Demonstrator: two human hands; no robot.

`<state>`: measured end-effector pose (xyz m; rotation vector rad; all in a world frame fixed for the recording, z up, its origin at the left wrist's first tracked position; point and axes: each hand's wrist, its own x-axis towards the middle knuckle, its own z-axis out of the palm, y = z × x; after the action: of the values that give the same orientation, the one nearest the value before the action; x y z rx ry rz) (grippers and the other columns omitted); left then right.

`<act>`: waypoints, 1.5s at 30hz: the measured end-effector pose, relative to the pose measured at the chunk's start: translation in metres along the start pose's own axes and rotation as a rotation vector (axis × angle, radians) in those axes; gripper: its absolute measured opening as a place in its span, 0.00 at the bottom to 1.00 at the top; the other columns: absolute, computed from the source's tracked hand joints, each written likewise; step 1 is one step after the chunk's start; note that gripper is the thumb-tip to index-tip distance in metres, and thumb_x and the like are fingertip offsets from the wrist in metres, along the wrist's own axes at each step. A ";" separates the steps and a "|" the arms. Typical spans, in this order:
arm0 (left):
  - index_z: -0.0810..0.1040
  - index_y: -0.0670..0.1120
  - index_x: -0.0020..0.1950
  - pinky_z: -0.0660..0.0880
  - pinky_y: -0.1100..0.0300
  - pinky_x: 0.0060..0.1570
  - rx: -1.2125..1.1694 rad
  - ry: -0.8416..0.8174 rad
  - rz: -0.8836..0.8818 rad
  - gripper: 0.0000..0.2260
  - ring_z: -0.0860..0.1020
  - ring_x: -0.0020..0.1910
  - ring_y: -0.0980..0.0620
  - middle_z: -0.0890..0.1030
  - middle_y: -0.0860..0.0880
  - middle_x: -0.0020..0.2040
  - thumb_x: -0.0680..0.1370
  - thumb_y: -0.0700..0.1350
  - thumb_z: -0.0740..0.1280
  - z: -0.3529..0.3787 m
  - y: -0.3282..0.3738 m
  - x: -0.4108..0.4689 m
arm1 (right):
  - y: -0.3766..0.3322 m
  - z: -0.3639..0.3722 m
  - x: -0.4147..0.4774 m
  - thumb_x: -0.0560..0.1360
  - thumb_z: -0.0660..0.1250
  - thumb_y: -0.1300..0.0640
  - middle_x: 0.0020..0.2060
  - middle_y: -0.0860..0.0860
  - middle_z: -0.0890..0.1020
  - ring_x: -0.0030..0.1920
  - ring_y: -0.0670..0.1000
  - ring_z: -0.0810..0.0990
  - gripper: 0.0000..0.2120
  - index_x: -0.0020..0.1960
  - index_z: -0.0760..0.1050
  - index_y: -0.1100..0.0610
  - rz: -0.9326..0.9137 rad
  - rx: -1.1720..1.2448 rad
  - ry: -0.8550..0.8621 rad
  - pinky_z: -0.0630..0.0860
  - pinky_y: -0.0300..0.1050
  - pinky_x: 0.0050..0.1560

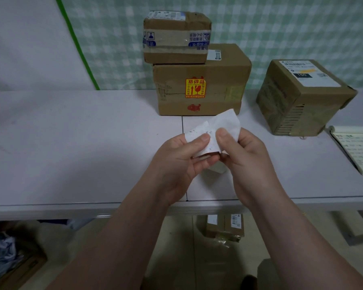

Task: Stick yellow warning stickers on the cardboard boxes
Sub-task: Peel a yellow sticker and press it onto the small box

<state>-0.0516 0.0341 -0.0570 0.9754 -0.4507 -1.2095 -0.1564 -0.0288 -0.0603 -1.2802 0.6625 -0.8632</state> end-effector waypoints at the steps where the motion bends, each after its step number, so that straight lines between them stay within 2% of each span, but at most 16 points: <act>1: 0.77 0.36 0.58 0.79 0.64 0.40 -0.009 -0.004 -0.007 0.12 0.82 0.42 0.52 0.82 0.43 0.47 0.77 0.39 0.63 -0.001 0.000 0.000 | -0.001 -0.001 0.000 0.78 0.61 0.58 0.44 0.52 0.85 0.46 0.48 0.84 0.10 0.53 0.79 0.60 0.018 0.030 -0.007 0.79 0.38 0.45; 5: 0.77 0.35 0.56 0.79 0.61 0.43 -0.030 -0.017 -0.024 0.12 0.83 0.44 0.50 0.83 0.43 0.46 0.74 0.38 0.64 -0.003 0.002 0.000 | -0.002 -0.002 0.001 0.80 0.59 0.58 0.43 0.54 0.85 0.44 0.49 0.83 0.11 0.51 0.79 0.61 0.076 0.073 -0.021 0.80 0.40 0.46; 9: 0.76 0.34 0.54 0.80 0.58 0.43 -0.071 -0.042 -0.030 0.16 0.83 0.42 0.49 0.83 0.42 0.42 0.68 0.39 0.66 -0.006 0.006 -0.002 | -0.006 -0.007 0.005 0.81 0.56 0.56 0.34 0.50 0.84 0.37 0.47 0.83 0.11 0.47 0.77 0.57 0.139 0.182 0.017 0.79 0.40 0.40; 12: 0.77 0.36 0.48 0.81 0.58 0.43 -0.067 -0.025 -0.009 0.07 0.83 0.40 0.50 0.83 0.43 0.38 0.72 0.36 0.63 -0.010 0.009 -0.002 | -0.009 -0.011 0.007 0.81 0.57 0.55 0.32 0.50 0.83 0.36 0.50 0.83 0.10 0.48 0.75 0.57 0.174 0.260 0.026 0.80 0.42 0.38; 15: 0.78 0.38 0.47 0.81 0.60 0.41 0.009 -0.011 0.006 0.06 0.83 0.38 0.52 0.83 0.45 0.36 0.76 0.36 0.62 -0.009 0.009 -0.003 | -0.005 -0.013 0.008 0.79 0.62 0.54 0.33 0.49 0.80 0.34 0.47 0.81 0.08 0.46 0.77 0.56 0.144 0.123 0.055 0.78 0.39 0.35; 20: 0.80 0.43 0.47 0.79 0.62 0.36 0.131 0.001 0.012 0.05 0.81 0.37 0.53 0.83 0.48 0.38 0.74 0.39 0.65 -0.010 0.009 -0.003 | 0.003 -0.023 0.014 0.74 0.68 0.59 0.33 0.51 0.77 0.28 0.44 0.74 0.01 0.44 0.76 0.55 0.012 -0.221 0.281 0.71 0.38 0.28; 24: 0.81 0.44 0.48 0.77 0.65 0.32 0.188 0.033 0.045 0.06 0.81 0.36 0.55 0.84 0.49 0.39 0.74 0.38 0.66 -0.010 0.009 -0.003 | 0.005 -0.026 0.016 0.70 0.71 0.61 0.41 0.49 0.81 0.33 0.48 0.80 0.08 0.45 0.77 0.50 -0.013 -0.395 0.331 0.77 0.44 0.34; 27: 0.81 0.44 0.48 0.76 0.66 0.32 0.216 0.040 0.103 0.06 0.81 0.37 0.55 0.84 0.49 0.41 0.74 0.36 0.66 -0.008 0.008 -0.003 | 0.007 -0.027 0.015 0.69 0.73 0.55 0.53 0.46 0.79 0.41 0.48 0.80 0.19 0.59 0.75 0.48 0.025 -0.540 0.330 0.79 0.48 0.44; 29: 0.81 0.44 0.47 0.76 0.66 0.33 0.249 0.046 0.149 0.07 0.81 0.37 0.55 0.85 0.50 0.40 0.74 0.35 0.66 -0.008 0.008 -0.003 | 0.005 -0.025 0.014 0.70 0.72 0.50 0.54 0.45 0.76 0.44 0.47 0.79 0.22 0.62 0.72 0.45 0.013 -0.593 0.357 0.78 0.50 0.46; 30: 0.81 0.45 0.47 0.77 0.65 0.35 0.280 0.055 0.180 0.07 0.81 0.38 0.55 0.85 0.50 0.40 0.74 0.34 0.67 -0.007 0.007 -0.003 | 0.002 -0.024 0.013 0.70 0.71 0.50 0.51 0.44 0.76 0.43 0.47 0.78 0.17 0.58 0.74 0.44 -0.008 -0.588 0.368 0.77 0.49 0.44; 32: 0.81 0.48 0.44 0.77 0.65 0.37 0.436 0.104 0.304 0.08 0.81 0.37 0.56 0.84 0.52 0.38 0.73 0.35 0.68 -0.008 0.006 -0.003 | -0.005 -0.021 0.011 0.72 0.70 0.51 0.40 0.44 0.79 0.36 0.46 0.76 0.04 0.45 0.79 0.49 0.005 -0.420 0.312 0.74 0.46 0.37; 34: 0.82 0.49 0.43 0.74 0.67 0.37 0.717 0.180 0.501 0.07 0.79 0.36 0.58 0.83 0.53 0.37 0.72 0.37 0.70 -0.008 0.004 -0.003 | -0.011 -0.019 0.007 0.74 0.67 0.50 0.32 0.48 0.79 0.31 0.46 0.74 0.11 0.38 0.80 0.55 0.115 -0.204 0.119 0.70 0.40 0.31; 36: 0.83 0.47 0.44 0.70 0.72 0.38 0.996 0.232 0.717 0.06 0.77 0.39 0.59 0.81 0.54 0.39 0.71 0.38 0.71 -0.009 0.003 -0.002 | -0.015 -0.017 0.004 0.73 0.66 0.47 0.30 0.50 0.79 0.29 0.46 0.73 0.14 0.37 0.79 0.56 0.215 -0.080 -0.052 0.69 0.37 0.28; 38: 0.83 0.47 0.44 0.67 0.75 0.42 1.167 0.258 0.880 0.05 0.76 0.43 0.61 0.79 0.55 0.42 0.71 0.38 0.71 -0.010 0.001 -0.001 | -0.016 -0.017 0.004 0.73 0.65 0.49 0.29 0.50 0.79 0.28 0.45 0.74 0.13 0.36 0.79 0.56 0.264 -0.031 -0.118 0.69 0.36 0.27; 41: 0.83 0.45 0.43 0.67 0.76 0.44 1.271 0.264 0.995 0.05 0.74 0.45 0.62 0.78 0.55 0.44 0.71 0.36 0.71 -0.011 -0.002 -0.001 | -0.018 -0.017 0.005 0.74 0.65 0.55 0.29 0.51 0.79 0.28 0.45 0.74 0.10 0.36 0.78 0.58 0.292 0.029 -0.108 0.69 0.35 0.27; 45: 0.83 0.43 0.42 0.67 0.74 0.45 1.326 0.279 1.070 0.06 0.75 0.45 0.57 0.80 0.49 0.45 0.70 0.34 0.70 -0.011 -0.003 -0.002 | -0.022 -0.019 0.004 0.74 0.64 0.60 0.28 0.51 0.80 0.27 0.44 0.74 0.09 0.36 0.78 0.59 0.307 0.070 -0.115 0.69 0.34 0.25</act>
<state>-0.0457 0.0401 -0.0648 1.6096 -1.3880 0.3549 -0.1736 -0.0438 -0.0421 -1.1203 0.7089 -0.5523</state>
